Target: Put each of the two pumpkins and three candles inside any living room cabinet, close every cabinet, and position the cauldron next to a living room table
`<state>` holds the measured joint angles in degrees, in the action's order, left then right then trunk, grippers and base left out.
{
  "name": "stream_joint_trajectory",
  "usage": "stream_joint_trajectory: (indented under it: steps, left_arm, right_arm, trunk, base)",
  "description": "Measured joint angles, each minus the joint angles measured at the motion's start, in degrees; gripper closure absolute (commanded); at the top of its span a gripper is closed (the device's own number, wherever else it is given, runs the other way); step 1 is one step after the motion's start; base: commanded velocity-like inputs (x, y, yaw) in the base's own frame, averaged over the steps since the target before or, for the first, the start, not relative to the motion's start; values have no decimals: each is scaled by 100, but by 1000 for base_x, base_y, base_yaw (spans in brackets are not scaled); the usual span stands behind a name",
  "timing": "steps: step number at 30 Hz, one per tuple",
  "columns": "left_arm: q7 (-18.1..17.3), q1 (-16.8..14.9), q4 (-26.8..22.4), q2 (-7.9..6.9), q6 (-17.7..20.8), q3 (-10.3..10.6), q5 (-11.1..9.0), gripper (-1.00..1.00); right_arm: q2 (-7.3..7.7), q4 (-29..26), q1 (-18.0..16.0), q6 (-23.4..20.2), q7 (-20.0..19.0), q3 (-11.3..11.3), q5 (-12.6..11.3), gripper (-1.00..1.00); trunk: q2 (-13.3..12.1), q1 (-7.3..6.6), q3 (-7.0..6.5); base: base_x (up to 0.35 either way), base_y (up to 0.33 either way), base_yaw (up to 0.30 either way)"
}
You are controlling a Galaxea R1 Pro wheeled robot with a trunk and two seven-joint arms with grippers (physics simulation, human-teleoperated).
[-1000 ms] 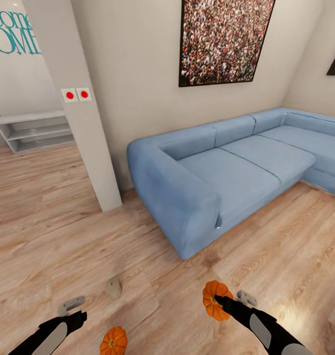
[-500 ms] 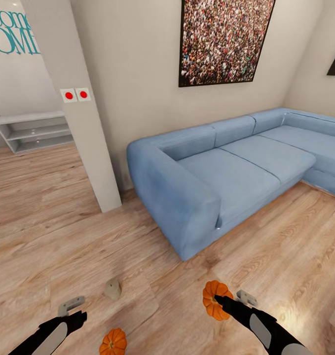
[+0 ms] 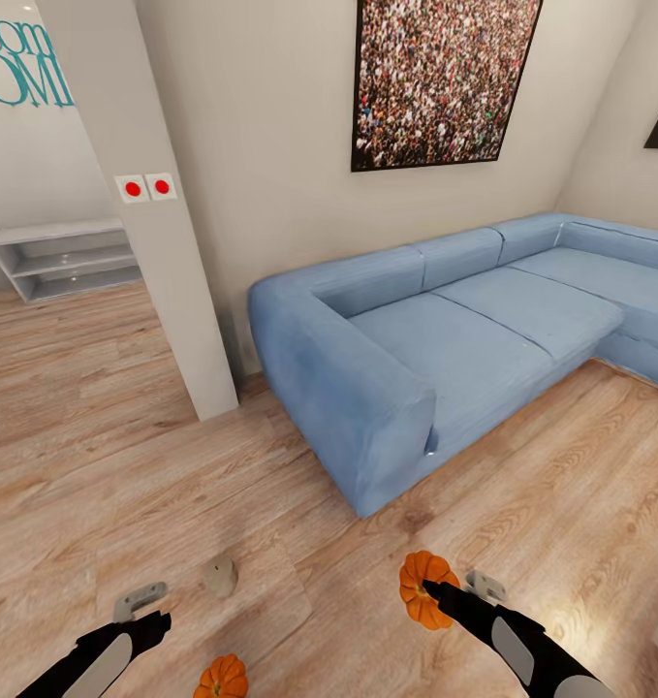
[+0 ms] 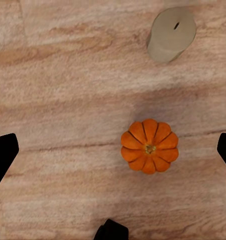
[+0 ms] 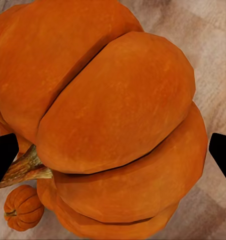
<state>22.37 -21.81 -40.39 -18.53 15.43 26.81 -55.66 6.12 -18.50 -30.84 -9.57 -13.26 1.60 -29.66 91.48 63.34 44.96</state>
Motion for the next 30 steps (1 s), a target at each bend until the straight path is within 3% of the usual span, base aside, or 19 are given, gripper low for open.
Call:
stream_joint_trajectory:
  steps: [10, 16, 18, 20, 22, 28, 30]
  left_arm:
    - [-32, 2, 0, -2, 9, -24, -34, -100]
    - [-581, 0, 1, -2, 11, -67, -25, -100]
    - [-618, -2, 2, -2, 11, -68, -32, -100]
    - [-630, -3, 2, -1, 10, -68, -36, -100]
    - [-635, -2, 13, -2, 11, -70, -41, -100]
    - [-643, 1, 72, -2, 11, -81, -53, -100]
    - [-644, -1, 78, -1, 11, -84, -53, -100]
  right_arm:
    - [-9, 3, 0, 10, -6, 8, 8, 100]
    - [-23, -8, 0, 11, -13, 16, 11, 100]
    - [-30, -39, 1, 10, -168, 176, 0, 100]
    - [-40, -68, 2, 27, -580, 684, -29, 100]
    - [-40, -81, 3, 38, -824, 1012, -3, 100]
    - [-69, -106, 2, -91, -998, 1281, 10, 100]
    - [-170, -142, 3, -276, -1018, 1366, -9, 100]
  trunk:
    - [39, 21, 18]
    - [279, 153, 125]
    - [360, 197, 161]
    - [440, 241, 197]
    - [520, 285, 233]
    - [761, 417, 341]
    - [841, 461, 377]
  base:
    - [0, 0, 0]
    - [0, 0, 0]
    - [0, 0, 0]
    - [0, 0, 0]
    - [0, 0, 0]
    - [0, 0, 0]
    - [0, 0, 0]
